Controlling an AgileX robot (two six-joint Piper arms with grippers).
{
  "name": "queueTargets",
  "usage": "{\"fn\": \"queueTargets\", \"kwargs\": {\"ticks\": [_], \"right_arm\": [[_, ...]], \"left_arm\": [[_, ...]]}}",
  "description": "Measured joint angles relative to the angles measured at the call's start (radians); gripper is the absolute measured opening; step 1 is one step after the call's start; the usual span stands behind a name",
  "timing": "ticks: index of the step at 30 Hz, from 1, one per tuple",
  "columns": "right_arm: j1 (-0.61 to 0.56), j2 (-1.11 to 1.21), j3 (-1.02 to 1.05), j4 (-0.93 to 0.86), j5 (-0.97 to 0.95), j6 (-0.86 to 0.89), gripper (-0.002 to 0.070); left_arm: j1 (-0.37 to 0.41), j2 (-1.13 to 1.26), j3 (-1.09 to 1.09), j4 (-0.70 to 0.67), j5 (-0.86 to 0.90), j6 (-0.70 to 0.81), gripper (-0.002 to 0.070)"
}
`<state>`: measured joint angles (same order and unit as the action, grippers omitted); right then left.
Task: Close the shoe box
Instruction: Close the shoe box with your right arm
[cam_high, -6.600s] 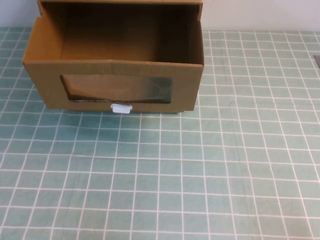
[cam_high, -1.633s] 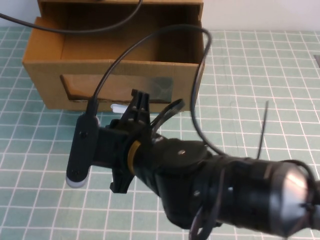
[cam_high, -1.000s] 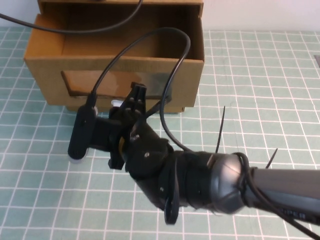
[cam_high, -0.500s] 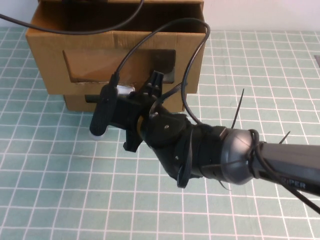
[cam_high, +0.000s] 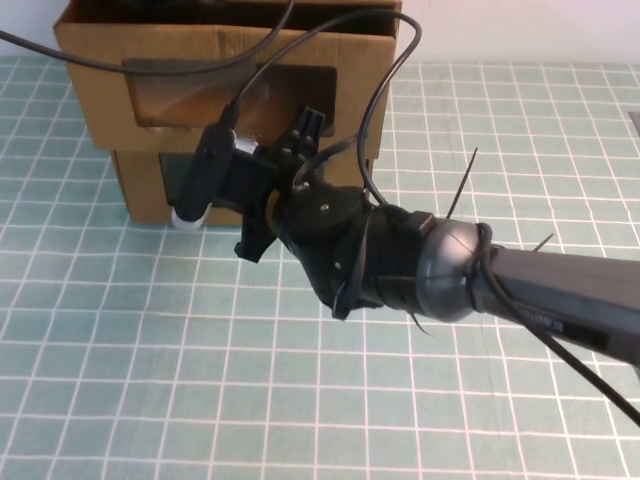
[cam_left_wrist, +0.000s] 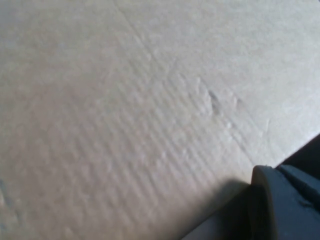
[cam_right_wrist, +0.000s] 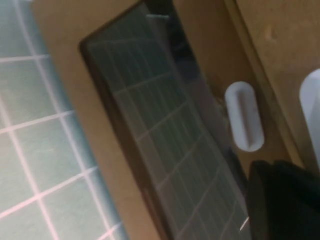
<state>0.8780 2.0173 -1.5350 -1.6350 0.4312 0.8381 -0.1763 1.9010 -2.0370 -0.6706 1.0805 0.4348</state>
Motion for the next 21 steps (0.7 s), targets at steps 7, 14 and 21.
{"fn": "queueTargets", "kwargs": {"ticks": [7,14,21], "right_arm": [[-0.031,0.045,-0.065,-0.002,-0.027,0.03,-0.0015],[-0.044,0.083,-0.112,-0.006,-0.043,0.05,-0.0015],[-0.067,0.095,-0.124,-0.014,-0.059,0.053,-0.0015]], "left_arm": [[0.0,0.007,0.0,-0.071,-0.019,0.02,-0.0005],[0.0,0.009,0.0,-0.088,-0.047,0.035,-0.0005],[0.0,0.009,0.0,-0.092,-0.052,0.039,-0.0005]]}}
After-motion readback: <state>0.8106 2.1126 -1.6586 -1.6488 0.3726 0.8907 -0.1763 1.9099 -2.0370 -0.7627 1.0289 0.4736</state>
